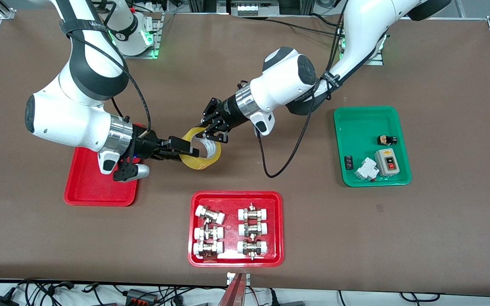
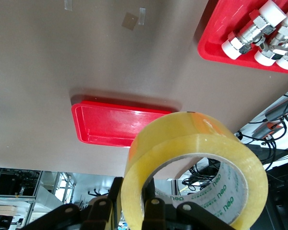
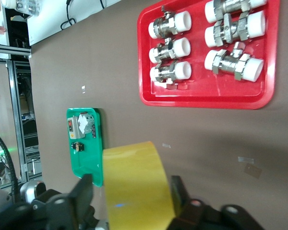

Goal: Left arm passes tape to right arm into tray
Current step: 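Bring the tape to the right gripper while the right gripper reaches it, then grasp the tape with the right gripper while the left gripper releases it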

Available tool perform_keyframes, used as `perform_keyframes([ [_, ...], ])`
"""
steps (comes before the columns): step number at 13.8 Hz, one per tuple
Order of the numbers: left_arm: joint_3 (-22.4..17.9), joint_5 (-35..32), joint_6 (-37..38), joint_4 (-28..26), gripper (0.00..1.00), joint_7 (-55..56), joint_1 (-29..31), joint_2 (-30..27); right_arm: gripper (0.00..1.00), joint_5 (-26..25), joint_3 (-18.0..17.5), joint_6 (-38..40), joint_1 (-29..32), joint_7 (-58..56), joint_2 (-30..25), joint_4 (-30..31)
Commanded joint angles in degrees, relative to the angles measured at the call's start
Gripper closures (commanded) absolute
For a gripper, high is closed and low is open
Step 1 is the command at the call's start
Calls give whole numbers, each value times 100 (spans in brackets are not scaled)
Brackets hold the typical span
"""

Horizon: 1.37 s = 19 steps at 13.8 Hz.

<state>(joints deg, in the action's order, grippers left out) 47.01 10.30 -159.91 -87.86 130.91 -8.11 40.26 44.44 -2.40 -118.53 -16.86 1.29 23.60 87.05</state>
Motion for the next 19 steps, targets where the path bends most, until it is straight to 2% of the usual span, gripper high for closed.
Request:
perform_keyframes([
  [1, -52, 42, -32, 164, 96, 58, -121, 26, 83, 47, -15, 5, -28, -68, 39, -110],
  [3, -52, 42, -32, 164, 95, 58, -121, 26, 100, 47, -15, 5, -28, -94, 30, -110],
  [5, -60, 51, -32, 173, 92, 58, -121, 26, 100, 47, -15, 5, -28, -94, 39, -118],
  [8, -499, -71, -5, 164, 72, 67, -217, -158, 100, 56, -15, 5, -28, -94, 30, -127],
  [9, -526, -107, -5, 173, 57, 67, -235, -124, 100, 56, -15, 5, -28, -85, 30, -127],
  [11, -535, -142, -5, 173, 0, 23, -226, -97, 100, 65, -15, 5, -20, -85, 39, -171],
  [13, -544, -475, 3, 191, 0, -12, -139, -141, 100, 65, -6, 14, 16, -111, 30, -171],
  [16, -474, -503, 82, 138, 0, -47, 396, -465, 100, 65, 37, 23, 51, -120, 30, -171],
  [19, -491, -512, 783, 147, 0, -790, 836, -790, 100, 56, 37, 189, 506, -278, 39, -162],
])
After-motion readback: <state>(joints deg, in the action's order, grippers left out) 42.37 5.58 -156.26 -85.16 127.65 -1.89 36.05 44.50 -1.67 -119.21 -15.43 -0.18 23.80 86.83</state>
